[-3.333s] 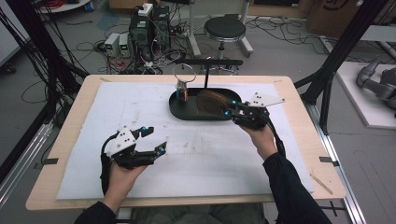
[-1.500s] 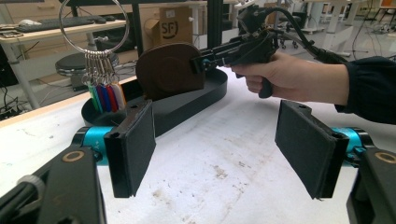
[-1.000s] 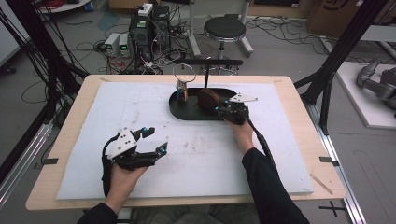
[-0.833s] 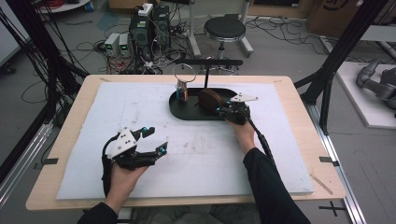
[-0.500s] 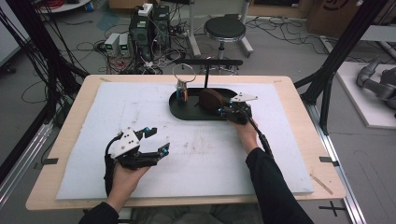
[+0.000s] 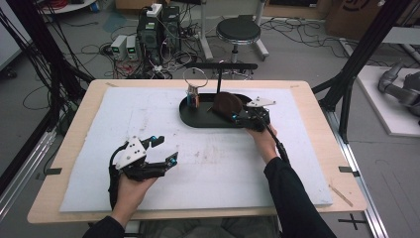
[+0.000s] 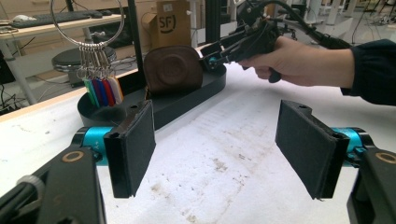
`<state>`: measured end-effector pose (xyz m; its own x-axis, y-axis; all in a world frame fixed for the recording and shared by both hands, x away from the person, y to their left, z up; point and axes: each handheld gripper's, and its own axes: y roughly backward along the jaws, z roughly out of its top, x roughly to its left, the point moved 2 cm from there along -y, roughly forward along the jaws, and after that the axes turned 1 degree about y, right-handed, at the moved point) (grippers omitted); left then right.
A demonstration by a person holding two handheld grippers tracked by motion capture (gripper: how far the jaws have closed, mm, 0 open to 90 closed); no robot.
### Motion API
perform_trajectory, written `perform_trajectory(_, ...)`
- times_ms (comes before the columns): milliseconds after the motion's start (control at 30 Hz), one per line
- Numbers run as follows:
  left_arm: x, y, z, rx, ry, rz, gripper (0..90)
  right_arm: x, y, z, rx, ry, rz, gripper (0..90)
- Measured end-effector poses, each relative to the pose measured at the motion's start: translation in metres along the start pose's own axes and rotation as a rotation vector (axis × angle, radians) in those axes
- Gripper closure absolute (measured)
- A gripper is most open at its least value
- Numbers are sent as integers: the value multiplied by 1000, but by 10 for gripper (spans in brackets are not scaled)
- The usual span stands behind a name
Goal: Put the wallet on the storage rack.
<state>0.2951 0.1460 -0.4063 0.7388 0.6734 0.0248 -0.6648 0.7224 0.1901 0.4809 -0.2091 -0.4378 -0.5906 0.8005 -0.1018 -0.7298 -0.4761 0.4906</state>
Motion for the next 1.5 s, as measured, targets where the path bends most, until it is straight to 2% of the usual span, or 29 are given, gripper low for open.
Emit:
perform_trajectory(133,1,0,0,2,-1,2,285,0,12,6,8,37,-1,373)
perform_trajectory(267,2,-1,-1,10,-4,8,285,-1,31,11,-18,27,34,350)
perform_trajectory(367,2,-1,-1,12,-4,9,284,-2,49,12,-32,40,62,336)
perform_trajectory(567,4,-2,-1,29,-15,20,283,-4,82,6,-35,32,137,307)
perform_trajectory(667,5,-3,-2,35,-11,25,281,-4,100,0,-48,49,154,296)
perform_trajectory(767,6,-3,-2,38,-7,30,280,-4,116,-6,-61,42,170,272)
perform_trajectory(933,7,-5,-3,56,-24,40,279,-8,140,-20,-88,25,180,249)
perform_trajectory(1033,9,-6,-3,72,-36,41,278,-12,150,-31,-91,15,173,216)
perform_trajectory(1133,11,-5,-2,84,-44,49,276,-16,157,-39,-85,2,171,216)
perform_trajectory(1167,11,-4,-2,82,-42,52,276,-18,161,-45,-98,-1,171,216)
perform_trajectory(1233,14,-2,-2,83,-41,62,276,-21,164,-51,-106,-8,166,215)
perform_trajectory(1367,22,6,-1,80,-28,86,275,-28,168,-59,-90,-34,138,215)
perform_trajectory(1500,31,16,-2,72,-17,119,273,-31,171,-62,-85,-25,125,215)
